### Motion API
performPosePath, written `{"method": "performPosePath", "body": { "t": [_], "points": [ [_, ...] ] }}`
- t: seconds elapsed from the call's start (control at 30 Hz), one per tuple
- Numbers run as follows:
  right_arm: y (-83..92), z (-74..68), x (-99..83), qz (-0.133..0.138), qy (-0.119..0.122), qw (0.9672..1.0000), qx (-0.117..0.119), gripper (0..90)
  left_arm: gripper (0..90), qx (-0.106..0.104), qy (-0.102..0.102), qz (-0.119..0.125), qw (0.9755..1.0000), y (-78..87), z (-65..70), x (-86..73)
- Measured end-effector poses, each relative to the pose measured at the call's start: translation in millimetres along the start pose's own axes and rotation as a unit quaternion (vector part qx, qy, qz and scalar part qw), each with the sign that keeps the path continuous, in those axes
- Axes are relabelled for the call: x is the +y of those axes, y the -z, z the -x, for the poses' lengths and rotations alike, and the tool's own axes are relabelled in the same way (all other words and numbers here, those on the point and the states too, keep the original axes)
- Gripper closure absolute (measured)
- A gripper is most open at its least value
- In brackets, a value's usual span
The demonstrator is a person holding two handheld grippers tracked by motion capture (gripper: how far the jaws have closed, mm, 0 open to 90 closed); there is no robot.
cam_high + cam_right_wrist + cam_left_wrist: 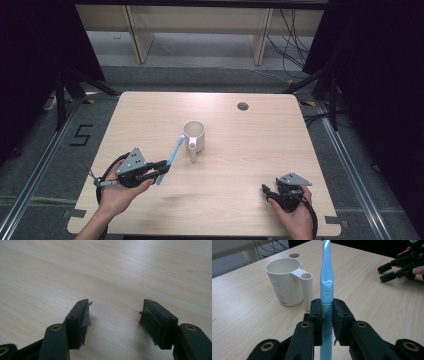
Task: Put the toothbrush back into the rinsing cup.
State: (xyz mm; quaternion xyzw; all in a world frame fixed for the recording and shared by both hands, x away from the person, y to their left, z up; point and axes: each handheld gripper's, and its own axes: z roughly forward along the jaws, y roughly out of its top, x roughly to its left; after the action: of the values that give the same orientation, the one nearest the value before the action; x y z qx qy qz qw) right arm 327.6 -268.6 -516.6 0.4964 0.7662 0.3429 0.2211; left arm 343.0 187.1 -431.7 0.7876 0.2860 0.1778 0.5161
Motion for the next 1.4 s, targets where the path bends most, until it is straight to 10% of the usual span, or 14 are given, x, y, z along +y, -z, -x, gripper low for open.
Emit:
{"method": "performPosePath", "body": {
  "t": [1.4],
  "points": [
    [-0.3, 0.2, 0.1, 0.003, 0.002, 1.0000, 0.002, 39.9, 78.1, 0.011, 0.015, 0.114, 0.9933, -5.2, -8.1, 9.8]
  ]
}}
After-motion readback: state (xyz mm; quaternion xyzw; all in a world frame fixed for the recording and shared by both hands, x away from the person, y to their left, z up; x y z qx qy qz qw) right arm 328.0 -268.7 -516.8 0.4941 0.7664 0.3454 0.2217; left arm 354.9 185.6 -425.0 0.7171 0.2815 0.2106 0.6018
